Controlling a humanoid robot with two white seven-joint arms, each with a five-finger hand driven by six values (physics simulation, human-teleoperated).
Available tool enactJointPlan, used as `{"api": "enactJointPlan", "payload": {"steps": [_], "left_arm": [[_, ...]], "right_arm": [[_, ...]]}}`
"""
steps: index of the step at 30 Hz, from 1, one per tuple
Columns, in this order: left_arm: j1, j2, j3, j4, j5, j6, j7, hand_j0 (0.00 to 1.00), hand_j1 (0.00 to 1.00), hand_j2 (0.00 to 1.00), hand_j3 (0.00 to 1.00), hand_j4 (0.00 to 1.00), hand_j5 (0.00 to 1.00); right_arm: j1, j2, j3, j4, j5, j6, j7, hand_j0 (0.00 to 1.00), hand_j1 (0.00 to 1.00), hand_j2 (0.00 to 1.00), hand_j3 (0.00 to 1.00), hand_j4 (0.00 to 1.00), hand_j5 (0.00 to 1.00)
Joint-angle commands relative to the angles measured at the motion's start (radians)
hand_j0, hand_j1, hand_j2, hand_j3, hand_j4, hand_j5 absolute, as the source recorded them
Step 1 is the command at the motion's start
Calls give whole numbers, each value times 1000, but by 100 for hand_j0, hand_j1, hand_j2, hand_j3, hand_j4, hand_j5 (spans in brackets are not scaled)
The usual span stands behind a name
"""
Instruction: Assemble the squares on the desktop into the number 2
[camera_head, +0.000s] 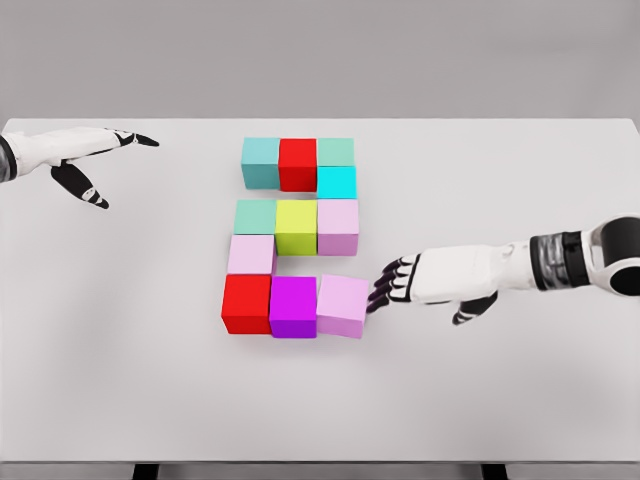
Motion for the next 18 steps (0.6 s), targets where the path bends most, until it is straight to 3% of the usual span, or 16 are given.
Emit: {"api": "enactJointPlan", "payload": {"steps": [1, 12, 18], "left_arm": [[0, 1, 2, 0, 6, 2, 0, 100, 100, 100, 100, 100, 100], [2, -1, 2, 0, 6, 2, 0, 100, 100, 100, 100, 100, 100], [2, -1, 2, 1, 6, 2, 0, 100, 100, 100, 100, 100, 100]], "right_arm": [[0, -7, -1, 4, -6, 2, 0, 100, 100, 100, 100, 100, 100], [-15, 2, -10, 70, -15, 2, 0, 100, 100, 100, 100, 100, 100], [-15, 39, -1, 85, -7, 2, 0, 100, 100, 100, 100, 100, 100]]}}
